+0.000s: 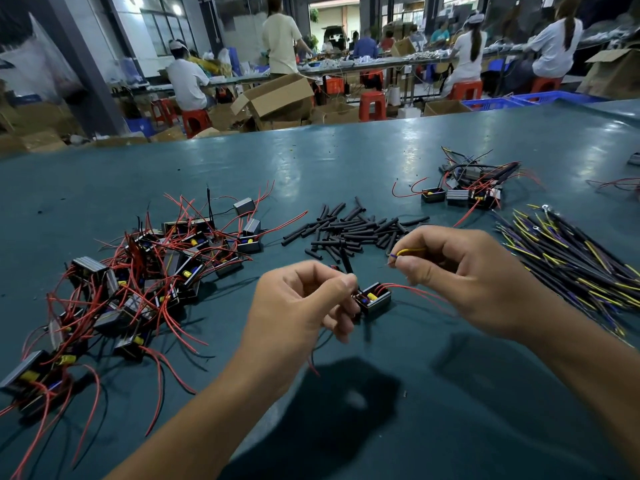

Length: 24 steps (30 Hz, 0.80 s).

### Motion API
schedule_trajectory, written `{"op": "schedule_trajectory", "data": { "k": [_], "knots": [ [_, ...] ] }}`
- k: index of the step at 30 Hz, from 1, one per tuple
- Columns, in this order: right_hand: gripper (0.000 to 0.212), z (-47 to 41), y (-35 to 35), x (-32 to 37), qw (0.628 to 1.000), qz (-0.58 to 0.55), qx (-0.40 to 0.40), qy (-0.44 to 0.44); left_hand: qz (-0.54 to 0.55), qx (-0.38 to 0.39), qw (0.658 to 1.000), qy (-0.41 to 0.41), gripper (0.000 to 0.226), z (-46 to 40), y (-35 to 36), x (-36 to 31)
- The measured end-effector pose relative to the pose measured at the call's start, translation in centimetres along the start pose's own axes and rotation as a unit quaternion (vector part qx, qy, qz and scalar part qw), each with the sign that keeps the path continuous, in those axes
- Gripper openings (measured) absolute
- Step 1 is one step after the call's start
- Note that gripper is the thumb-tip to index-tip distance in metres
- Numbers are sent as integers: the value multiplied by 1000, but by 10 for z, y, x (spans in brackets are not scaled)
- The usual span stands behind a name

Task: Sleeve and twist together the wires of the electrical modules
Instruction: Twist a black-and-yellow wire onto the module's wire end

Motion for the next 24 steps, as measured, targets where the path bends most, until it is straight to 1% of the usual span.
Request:
{"op": "schedule_trajectory", "data": {
  "k": [1, 2, 3, 4, 5, 6, 7, 10, 13, 15, 19, 24],
  "knots": [
    [18, 1, 2, 1, 1000, -10, 18, 5, -29, -6, 996, 81, 19, 1, -2, -15],
    [19, 3, 6, 1, 999, -21, 41, 13, -65, -8, 984, 167, 13, 5, -3, -30],
    [19, 5, 11, 1, 997, -35, 60, 23, -109, -2, 963, 246, 5, 10, 0, -43],
    [20, 7, 15, 1, 996, -48, 73, 30, -158, 7, 935, 316, 5, 16, 4, -52],
    [20, 8, 18, 1, 995, -58, 81, 32, -200, 16, 906, 372, 12, 20, 9, -57],
    [20, 9, 20, 1, 994, -62, 87, 31, -228, 29, 883, 408, 18, 23, 14, -58],
    [20, 10, 21, 1, 993, -64, 93, 29, -245, 41, 870, 426, 22, 24, 17, -58],
    [20, 11, 21, 1, 992, -69, 104, 34, -268, 58, 849, 452, 21, 27, 21, -54],
    [17, 12, 21, -1, 991, -61, 110, 40, -274, 49, 839, 467, 13, 27, 20, -54],
    [16, 13, 21, 0, 992, -42, 117, 31, -269, 54, 843, 464, 11, 27, 22, -54],
    [14, 14, 21, -1, 992, -3, 128, 17, -265, 97, 857, 431, 10, 28, 29, -49],
    [10, 16, 21, 0, 991, 19, 135, -4, -267, 116, 872, 393, 15, 28, 31, -41]
  ]
}}
Point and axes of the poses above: each hand's wrist, its own z-axis away from the middle knuckle, its own y-axis out of the palm, x = y × z, the point moved 10 cm from there along -z, towards the middle knuckle, and after that the axes turned 14 degrees about -x, right-handed, at the moved point
